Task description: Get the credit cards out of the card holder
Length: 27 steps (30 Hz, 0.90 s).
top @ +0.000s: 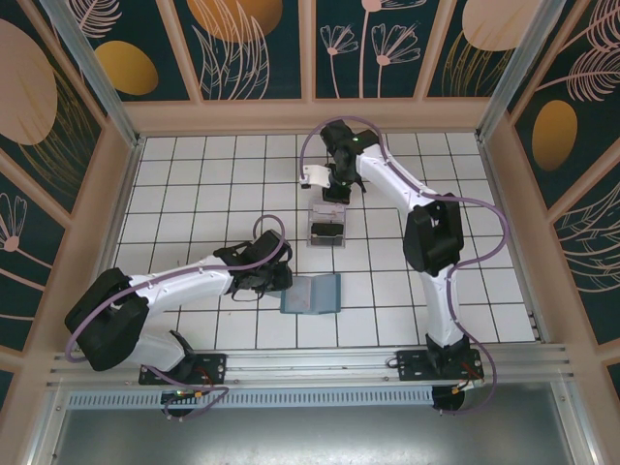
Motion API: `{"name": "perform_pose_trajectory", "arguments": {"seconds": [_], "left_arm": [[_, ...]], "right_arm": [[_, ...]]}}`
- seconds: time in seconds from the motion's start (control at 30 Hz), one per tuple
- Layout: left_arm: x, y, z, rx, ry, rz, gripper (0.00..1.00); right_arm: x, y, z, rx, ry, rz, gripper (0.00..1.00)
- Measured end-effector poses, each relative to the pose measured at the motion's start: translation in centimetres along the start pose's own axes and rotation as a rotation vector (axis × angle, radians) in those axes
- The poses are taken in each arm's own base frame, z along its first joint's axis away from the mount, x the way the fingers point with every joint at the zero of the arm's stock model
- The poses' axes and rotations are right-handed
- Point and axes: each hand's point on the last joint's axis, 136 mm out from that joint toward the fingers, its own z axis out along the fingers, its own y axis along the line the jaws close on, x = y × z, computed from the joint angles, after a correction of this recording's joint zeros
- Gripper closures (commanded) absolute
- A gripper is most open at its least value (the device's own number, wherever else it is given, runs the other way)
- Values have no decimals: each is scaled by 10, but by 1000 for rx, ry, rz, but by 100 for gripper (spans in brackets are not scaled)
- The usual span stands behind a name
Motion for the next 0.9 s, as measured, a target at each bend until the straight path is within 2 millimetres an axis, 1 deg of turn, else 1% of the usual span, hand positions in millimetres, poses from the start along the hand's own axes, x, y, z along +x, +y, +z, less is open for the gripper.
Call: {"name": "perform_pose_trajectory", "arguments": {"seconds": [0.3, 0.47, 0.6, 0.73, 0.9], "left_arm": [[0, 1, 0, -2, 1, -4, 81], [1, 1, 0, -3, 3, -4, 81], [1, 1, 0, -3, 3, -5, 81], [1, 1, 0, -3, 3, -7, 81], [1, 1, 0, -3, 2, -7, 81]], "right_arm": [[2, 6, 20, -52, 0, 9, 100], [2, 8, 21, -64, -1, 11, 100], [6, 14, 20, -87, 13, 17, 100], [7, 16, 20, -94, 20, 28, 86], [8, 12, 21, -68, 39, 38, 81]]}}
